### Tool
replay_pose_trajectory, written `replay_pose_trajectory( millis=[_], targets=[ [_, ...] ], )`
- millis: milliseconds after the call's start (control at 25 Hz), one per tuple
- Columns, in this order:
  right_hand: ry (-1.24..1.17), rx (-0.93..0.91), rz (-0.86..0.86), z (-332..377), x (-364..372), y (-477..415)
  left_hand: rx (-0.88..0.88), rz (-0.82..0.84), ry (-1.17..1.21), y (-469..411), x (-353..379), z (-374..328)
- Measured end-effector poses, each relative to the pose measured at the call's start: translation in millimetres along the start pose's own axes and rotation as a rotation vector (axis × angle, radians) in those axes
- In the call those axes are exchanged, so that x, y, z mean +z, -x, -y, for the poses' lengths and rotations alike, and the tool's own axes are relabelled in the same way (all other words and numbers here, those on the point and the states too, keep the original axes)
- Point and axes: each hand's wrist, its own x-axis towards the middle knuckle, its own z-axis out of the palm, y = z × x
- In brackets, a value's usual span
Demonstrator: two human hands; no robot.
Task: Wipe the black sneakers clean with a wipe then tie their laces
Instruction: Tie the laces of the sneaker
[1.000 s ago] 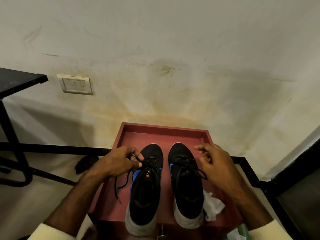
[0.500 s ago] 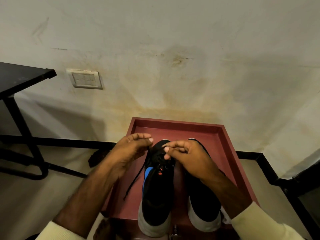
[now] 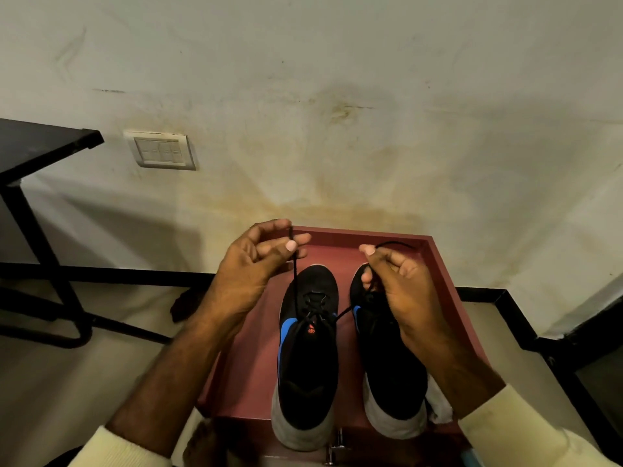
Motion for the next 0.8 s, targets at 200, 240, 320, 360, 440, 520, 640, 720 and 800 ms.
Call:
replay_pose_trajectory(
  millis=[200,240,320,360,440,520,640,720,800],
  targets=[
    [0.168,-0.113,0.156,2,12,4,0.064,0.178,-0.113,-1,22,-2],
    [0.140,-0.133,0.156,6,11,3,0.062,0.164,-0.095,-3,21,-3],
    [0.103,-0.157,0.157,11,6,1,0.057,0.113,-0.058,-5,19,-3],
    [0.115,-0.155,0.159,11,4,0,0.062,0.093,-0.053,-6,18,-3],
    [0.164,-0.131,0.168,7,2,-1,0.088,0.084,-0.055,-4,18,-1],
    [0.157,-0.105,0.188,3,3,-2,0.126,0.100,-0.073,-2,19,0],
    [0.058,-0.130,0.179,10,6,-2,0.157,0.111,-0.070,-5,21,0],
    [-0.006,-0.201,0.151,16,5,-2,0.158,0.088,-0.052,-8,20,0],
    [-0.029,-0.264,0.151,18,5,-1,0.166,0.006,-0.034,-9,15,-1]
  ],
)
